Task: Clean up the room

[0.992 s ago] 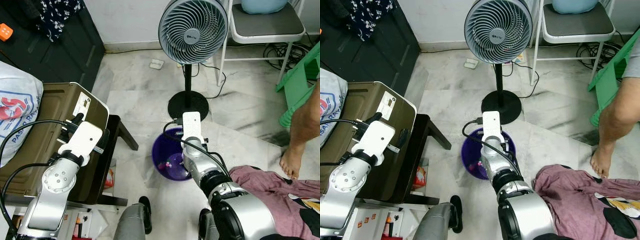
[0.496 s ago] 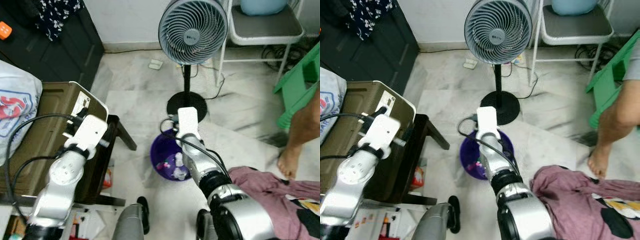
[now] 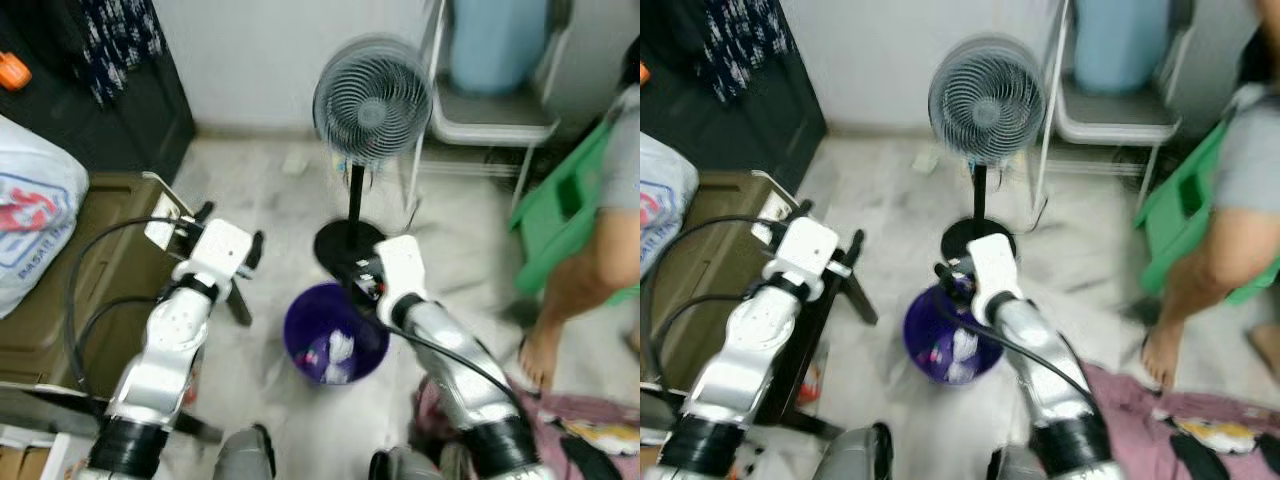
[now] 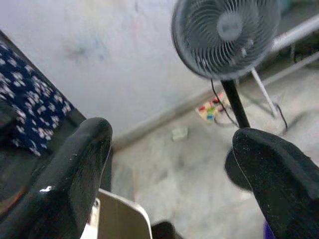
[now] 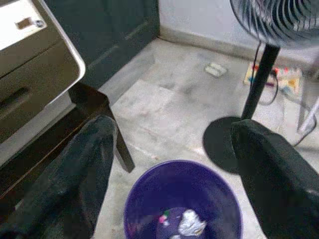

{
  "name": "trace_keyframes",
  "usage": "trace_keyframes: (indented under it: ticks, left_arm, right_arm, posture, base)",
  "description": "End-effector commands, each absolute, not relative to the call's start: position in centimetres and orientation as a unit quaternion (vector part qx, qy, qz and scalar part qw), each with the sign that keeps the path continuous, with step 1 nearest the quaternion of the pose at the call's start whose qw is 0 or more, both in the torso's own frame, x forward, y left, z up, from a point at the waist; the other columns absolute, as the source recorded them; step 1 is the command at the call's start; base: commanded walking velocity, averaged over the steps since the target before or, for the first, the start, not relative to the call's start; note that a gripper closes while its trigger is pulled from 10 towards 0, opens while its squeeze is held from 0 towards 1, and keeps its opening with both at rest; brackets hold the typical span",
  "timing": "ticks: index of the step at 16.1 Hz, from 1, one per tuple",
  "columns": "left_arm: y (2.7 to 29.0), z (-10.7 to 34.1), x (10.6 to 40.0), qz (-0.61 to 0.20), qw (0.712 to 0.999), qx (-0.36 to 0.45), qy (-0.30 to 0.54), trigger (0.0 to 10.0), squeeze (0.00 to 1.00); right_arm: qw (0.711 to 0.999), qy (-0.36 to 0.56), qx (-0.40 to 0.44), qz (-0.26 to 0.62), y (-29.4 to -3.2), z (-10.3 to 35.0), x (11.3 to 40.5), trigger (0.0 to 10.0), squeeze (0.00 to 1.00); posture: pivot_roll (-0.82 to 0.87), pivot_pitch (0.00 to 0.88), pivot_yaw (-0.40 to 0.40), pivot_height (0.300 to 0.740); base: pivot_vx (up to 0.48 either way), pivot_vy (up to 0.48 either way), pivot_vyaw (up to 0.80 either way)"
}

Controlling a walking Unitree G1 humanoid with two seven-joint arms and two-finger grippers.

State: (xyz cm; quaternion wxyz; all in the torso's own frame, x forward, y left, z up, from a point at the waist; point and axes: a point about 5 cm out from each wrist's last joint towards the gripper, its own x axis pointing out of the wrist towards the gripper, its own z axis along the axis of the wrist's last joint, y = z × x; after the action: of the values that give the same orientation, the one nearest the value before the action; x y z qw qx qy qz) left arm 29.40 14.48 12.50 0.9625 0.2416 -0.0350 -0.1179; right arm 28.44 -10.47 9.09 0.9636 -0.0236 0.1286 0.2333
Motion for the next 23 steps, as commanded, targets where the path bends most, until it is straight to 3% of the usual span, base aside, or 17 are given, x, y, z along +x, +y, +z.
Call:
trace_keyframes:
  ticks: [1,4,7,13,14,17,23]
  left_arm:
    - [14.5,12.6,29.9,-0.111,0.962,0.245,-0.044,10.0,0.00]
    - [14.4,13.0,30.3,-0.105,0.967,0.225,-0.062,10.0,0.00]
    - [13.4,13.3,28.7,-0.140,0.979,0.130,-0.076,10.0,0.00]
    - [16.8,12.8,27.3,-0.017,0.995,0.083,-0.061,10.0,0.00]
    - [16.8,12.1,26.7,-0.010,0.995,0.089,-0.048,10.0,0.00]
    - [16.5,11.3,25.9,0.000,0.995,0.088,-0.041,10.0,0.00]
    - [16.3,10.1,24.9,0.043,0.997,0.065,-0.024,10.0,0.00]
  right_arm:
    - [0.961,0.131,-0.018,0.242,-11.5,9.4,28.0,10.0,1.00]
    - [0.960,0.141,-0.016,0.240,-13.2,9.2,26.9,10.0,1.00]
    - [0.972,0.107,-0.026,0.208,-14.2,9.4,27.2,10.0,1.00]
    - [0.985,0.058,-0.009,0.165,-13.8,10.3,29.4,10.0,1.00]
    - [0.986,0.060,-0.006,0.152,-13.7,10.1,30.5,10.0,0.00]
    - [0.988,0.059,0.002,0.145,-12.9,10.1,31.7,10.0,0.00]
    - [0.983,0.052,0.015,0.177,-9.6,9.9,32.3,10.0,0.00]
  posture:
    - [-0.03,0.000,0.025,0.740]
    - [-0.05,0.000,0.010,0.740]
    - [-0.05,0.000,0.005,0.740]
    - [-0.01,0.000,-0.016,0.740]
    - [-0.01,0.000,-0.021,0.740]
    - [0.00,0.000,-0.020,0.740]
    - [0.03,0.000,-0.045,0.740]
  base:
    - [0.000,0.000,0.00]
    - [0.000,0.000,0.00]
    - [0.000,0.000,0.00]
    - [0.000,0.000,0.00]
    - [0.000,0.000,0.00]
    - [0.000,0.000,0.00]
    - [0.000,0.000,0.80]
